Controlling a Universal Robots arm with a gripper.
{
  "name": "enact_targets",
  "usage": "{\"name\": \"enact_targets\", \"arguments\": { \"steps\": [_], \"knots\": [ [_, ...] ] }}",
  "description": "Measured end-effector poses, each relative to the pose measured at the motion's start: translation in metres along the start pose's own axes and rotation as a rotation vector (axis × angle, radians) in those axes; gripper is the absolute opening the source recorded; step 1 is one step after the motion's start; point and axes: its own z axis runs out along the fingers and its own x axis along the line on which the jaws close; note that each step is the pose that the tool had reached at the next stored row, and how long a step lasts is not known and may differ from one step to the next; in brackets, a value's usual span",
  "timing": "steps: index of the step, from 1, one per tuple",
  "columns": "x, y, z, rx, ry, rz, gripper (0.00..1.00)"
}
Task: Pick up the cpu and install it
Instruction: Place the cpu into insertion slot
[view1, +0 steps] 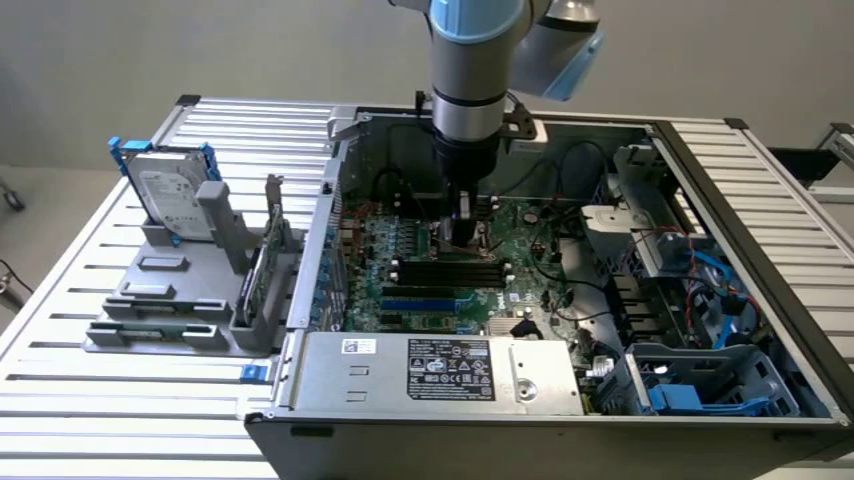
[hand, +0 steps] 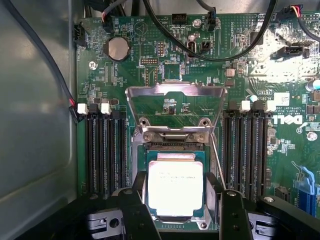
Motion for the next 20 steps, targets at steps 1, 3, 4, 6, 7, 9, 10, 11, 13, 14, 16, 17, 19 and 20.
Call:
{"name": "enact_targets", "arguments": {
  "steps": [1,3,4,6,7,9,10,11,13,14,16,17,19,20],
  "knots": [
    [0.0,-0.0004,0.0007,-0.0009,-0.0002,0.0,0.55],
    [-0.0001,-0.0014,0.0021,-0.0023,-0.001,0.0,0.55],
    [-0.0002,-0.0018,0.0029,-0.0031,-0.0014,0.0,0.55],
    [-0.0003,-0.0025,0.0042,-0.0043,-0.002,0.0,0.55],
    [-0.0003,-0.0026,0.0047,-0.0047,-0.0022,0.0,0.55],
    [-0.0004,-0.0027,0.0056,-0.0053,-0.0025,-0.001,0.55],
    [-0.0004,-0.0028,0.0062,-0.0055,-0.0026,0.0,0.55],
    [-0.0004,-0.0028,0.0067,-0.0055,-0.0027,-0.001,0.55],
    [-0.0005,-0.0028,0.0073,-0.0054,-0.003,0.0,0.55],
    [-0.0004,-0.0029,0.0077,-0.0055,-0.0029,0.001,0.55],
    [0.0,-0.0029,0.0081,-0.0056,-0.003,0.002,0.55],
    [0.0002,-0.0029,0.0083,-0.0057,-0.0029,0.003,0.55],
    [0.0006,-0.0029,0.0086,-0.0057,-0.0031,0.003,0.55],
    [0.0009,-0.0029,0.0088,-0.0057,-0.0034,0.004,0.55]
  ]
}}
